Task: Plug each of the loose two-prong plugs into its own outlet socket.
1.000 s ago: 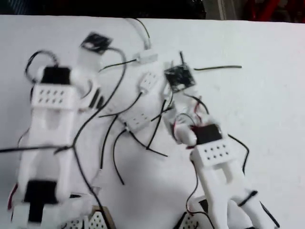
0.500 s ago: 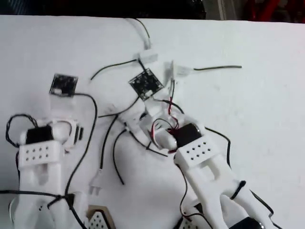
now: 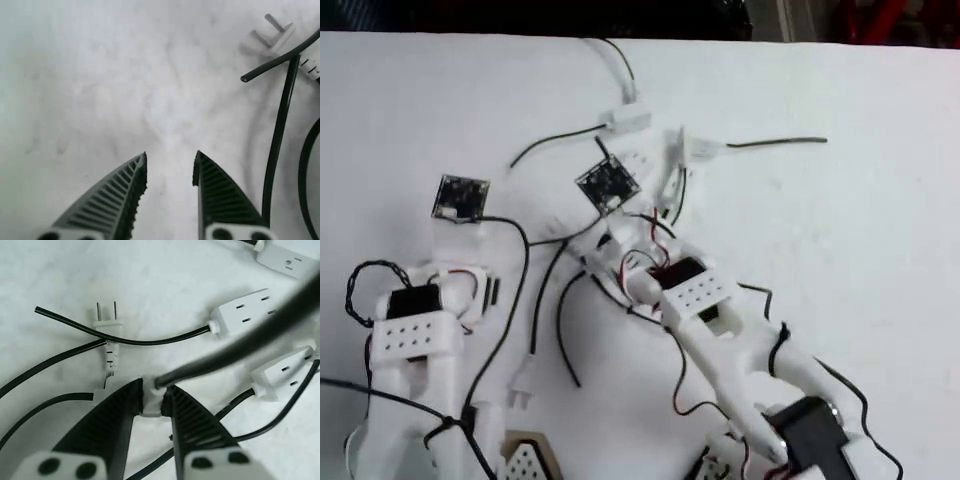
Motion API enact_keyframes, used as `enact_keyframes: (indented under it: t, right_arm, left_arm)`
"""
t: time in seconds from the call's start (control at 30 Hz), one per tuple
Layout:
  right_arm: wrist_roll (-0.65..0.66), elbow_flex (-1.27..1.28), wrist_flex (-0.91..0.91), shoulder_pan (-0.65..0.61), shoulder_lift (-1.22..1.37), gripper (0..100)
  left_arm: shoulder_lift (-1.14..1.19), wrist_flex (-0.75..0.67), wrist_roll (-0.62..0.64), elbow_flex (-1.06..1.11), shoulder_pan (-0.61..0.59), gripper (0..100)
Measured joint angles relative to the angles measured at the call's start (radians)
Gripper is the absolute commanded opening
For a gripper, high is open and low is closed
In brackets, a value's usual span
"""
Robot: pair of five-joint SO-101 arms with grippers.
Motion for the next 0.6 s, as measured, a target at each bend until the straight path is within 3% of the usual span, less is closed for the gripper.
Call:
enact_keyframes:
  t: [0.6]
  right_arm:
    - [-0.002, 0.037, -0.052, 0.049, 0.057, 1.8]
  left_arm:
    - [0.0, 0.0, -0.002, 0.0, 0.0, 16]
